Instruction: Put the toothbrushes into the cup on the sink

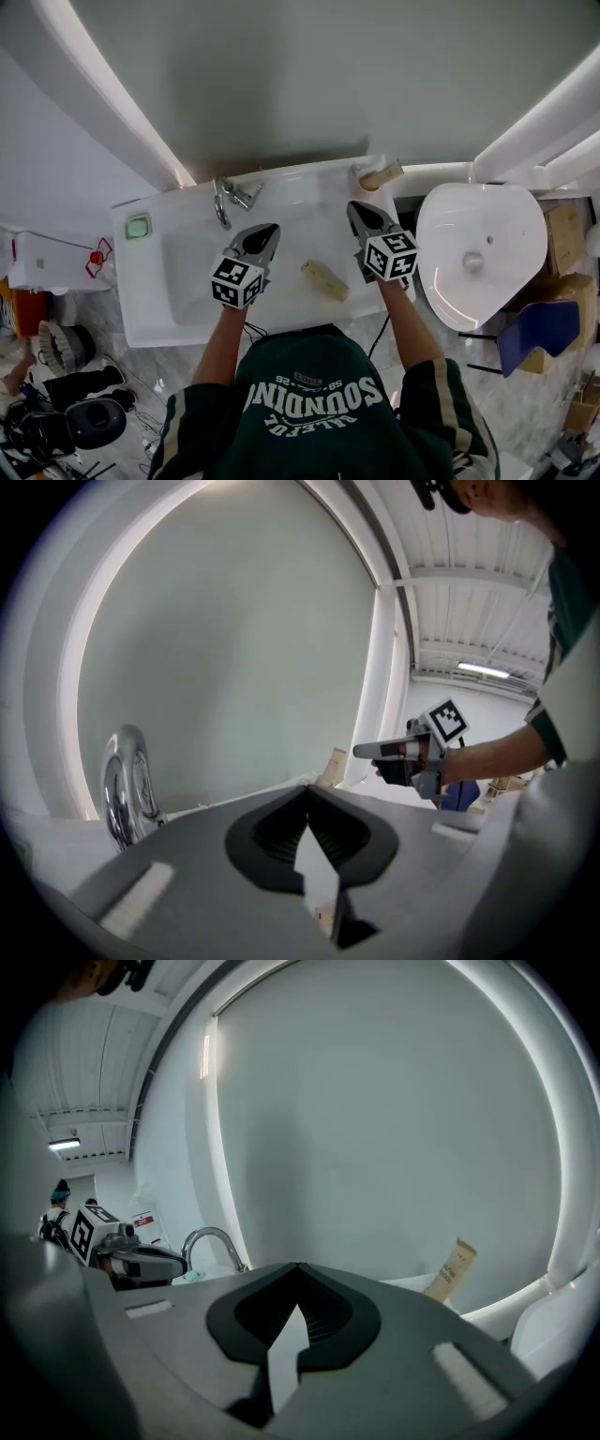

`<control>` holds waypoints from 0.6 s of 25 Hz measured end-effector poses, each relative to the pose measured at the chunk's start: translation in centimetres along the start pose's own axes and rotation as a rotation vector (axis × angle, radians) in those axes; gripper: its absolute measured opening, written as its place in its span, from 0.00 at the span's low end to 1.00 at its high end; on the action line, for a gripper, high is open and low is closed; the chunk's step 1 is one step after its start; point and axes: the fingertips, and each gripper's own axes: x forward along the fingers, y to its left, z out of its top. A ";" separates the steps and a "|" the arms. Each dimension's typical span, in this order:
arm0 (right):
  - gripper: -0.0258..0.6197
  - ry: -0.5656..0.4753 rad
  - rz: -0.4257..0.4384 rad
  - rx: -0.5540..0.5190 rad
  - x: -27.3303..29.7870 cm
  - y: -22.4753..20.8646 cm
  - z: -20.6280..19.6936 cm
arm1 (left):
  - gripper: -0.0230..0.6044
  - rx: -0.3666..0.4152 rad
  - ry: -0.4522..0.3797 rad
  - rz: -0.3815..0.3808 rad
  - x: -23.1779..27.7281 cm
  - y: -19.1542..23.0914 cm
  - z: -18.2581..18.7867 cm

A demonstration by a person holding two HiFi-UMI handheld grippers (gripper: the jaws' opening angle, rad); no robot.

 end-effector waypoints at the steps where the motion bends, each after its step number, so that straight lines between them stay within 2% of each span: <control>1: 0.04 0.002 0.009 0.002 0.1 0.3 -0.1 | 0.12 -0.002 0.001 0.003 -0.2 0.1 -0.1; 9: 0.04 0.062 0.040 -0.018 0.9 1.6 -1.8 | 0.12 -0.019 0.013 0.031 -1.2 1.3 -1.0; 15: 0.04 0.202 0.080 -0.036 1.8 2.7 -6.8 | 0.12 -0.054 0.035 0.051 -2.0 1.5 -2.8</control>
